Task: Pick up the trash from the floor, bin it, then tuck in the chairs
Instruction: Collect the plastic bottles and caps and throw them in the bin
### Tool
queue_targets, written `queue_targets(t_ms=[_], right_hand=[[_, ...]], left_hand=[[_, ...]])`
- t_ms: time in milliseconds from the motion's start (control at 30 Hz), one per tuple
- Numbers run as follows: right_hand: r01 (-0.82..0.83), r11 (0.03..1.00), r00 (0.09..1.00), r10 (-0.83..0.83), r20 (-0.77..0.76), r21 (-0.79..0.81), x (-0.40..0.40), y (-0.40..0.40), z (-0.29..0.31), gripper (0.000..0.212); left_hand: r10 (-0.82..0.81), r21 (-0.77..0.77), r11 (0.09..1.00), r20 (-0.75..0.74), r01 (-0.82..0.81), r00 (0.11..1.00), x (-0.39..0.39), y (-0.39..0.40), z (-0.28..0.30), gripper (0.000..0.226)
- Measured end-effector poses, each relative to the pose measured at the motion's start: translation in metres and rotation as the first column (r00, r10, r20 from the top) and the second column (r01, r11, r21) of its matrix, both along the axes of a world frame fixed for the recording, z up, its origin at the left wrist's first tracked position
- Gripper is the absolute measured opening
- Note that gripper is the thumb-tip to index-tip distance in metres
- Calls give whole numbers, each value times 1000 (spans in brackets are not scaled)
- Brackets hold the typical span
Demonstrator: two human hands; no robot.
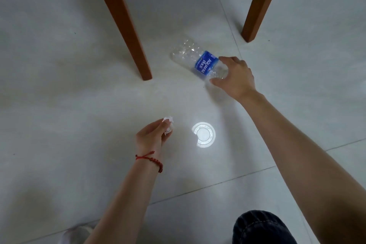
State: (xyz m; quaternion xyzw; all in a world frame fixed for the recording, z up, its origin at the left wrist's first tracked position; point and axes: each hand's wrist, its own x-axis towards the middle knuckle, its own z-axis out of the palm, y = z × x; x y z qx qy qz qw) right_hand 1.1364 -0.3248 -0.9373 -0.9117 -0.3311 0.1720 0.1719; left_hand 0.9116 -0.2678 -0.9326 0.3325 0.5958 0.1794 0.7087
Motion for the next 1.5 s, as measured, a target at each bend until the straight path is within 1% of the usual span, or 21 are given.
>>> queue_targets(t_ms=[33, 67, 100, 133, 200, 233, 267, 367, 433, 533, 633, 733, 800, 867, 1000, 1200, 1267, 1300, 1367, 1467, 1500], right_hand=[[82, 995, 991, -75, -113, 55, -4, -4, 1, 61], [188, 978, 956, -160, -245, 95, -10, -11, 3, 59], [298, 948, 894, -236, -381, 113, -16, -18, 6, 56], [393, 914, 811, -292, -508, 103, -24, -27, 10, 53], [524, 850, 621, -331, -710, 62, -41, -48, 22, 41], [558, 829, 537, -329, -776, 34, -49, -58, 31, 34], [573, 819, 479, -331, -813, 4, -57, -67, 40, 30], [607, 793, 367, -344, -865, -58, -75, -89, 67, 30], [630, 772, 309, -347, -885, -83, -86, -98, 87, 28], [647, 755, 259, -342, -903, -101, -102, -109, 121, 17], [660, 742, 219, -341, -914, -118, -117, -117, 162, 10], [682, 720, 184, -341, -922, -131, -129, -122, 206, 12], [714, 687, 157, -349, -924, -138, -137, -125, 236, 13], [745, 652, 129, -348, -928, -141, -143, -128, 268, 15], [778, 613, 109, -346, -932, -137, -155, -135, 333, 19], [821, 548, 49, -350, -935, -162, -177, -142, 433, 16], [841, 517, 33, -343, -939, -160, -181, -140, 464, 18], [853, 499, 26, -339, -940, -157, -183, -139, 480, 16], [874, 463, 18, -333, -943, -147, -186, -135, 511, 11], [898, 419, 14, -329, -944, -133, -190, -128, 550, 12], [903, 409, 12, -323, -946, -128, -191, -127, 562, 12]], left_hand=[[3, 1, 1000, 0, -3, 1000, 1, 1, 3, 9], [8, 1, 1000, 2, -8, 1000, 3, 1, 8, 7], [15, -2, 1000, 3, -15, 1000, 5, 1, 13, 5], [22, -8, 1000, 1, -22, 1000, 6, 1, 19, 3], [16, -22, 1000, -9, -16, 1000, 7, -3, 36, 3], [4, -28, 1000, -10, -5, 1000, 6, -5, 45, 4], [-7, -36, 999, -8, 7, 1000, 6, -8, 55, 6], [-27, -58, 998, -10, 26, 1000, 2, -13, 83, 9], [-27, -62, 998, -28, 25, 999, -2, -16, 101, 13], [-43, -61, 997, -49, 39, 998, -7, -21, 132, 16], [-70, -59, 996, -65, 66, 995, -11, -26, 169, 10], [-109, -36, 994, -51, 108, 993, -14, -32, 211, 15], [-153, -19, 988, -36, 153, 988, -15, -37, 240, 12], [-169, -29, 985, -27, 168, 985, -15, -43, 271, 9], [-191, -53, 980, -11, 190, 982, -19, -50, 336, 8], [-180, -46, 983, -9, 179, 984, -24, -46, 433, 3], [-174, -32, 984, -4, 174, 985, -25, -42, 465, 3], [-171, -24, 985, 1, 171, 985, -26, -39, 481, 4], [-169, -3, 986, 8, 169, 986, -27, -33, 512, 7], [-198, 36, 980, -14, 198, 980, -30, -26, 553, 20], [-203, 43, 978, -16, 203, 979, -32, -24, 565, 21]])
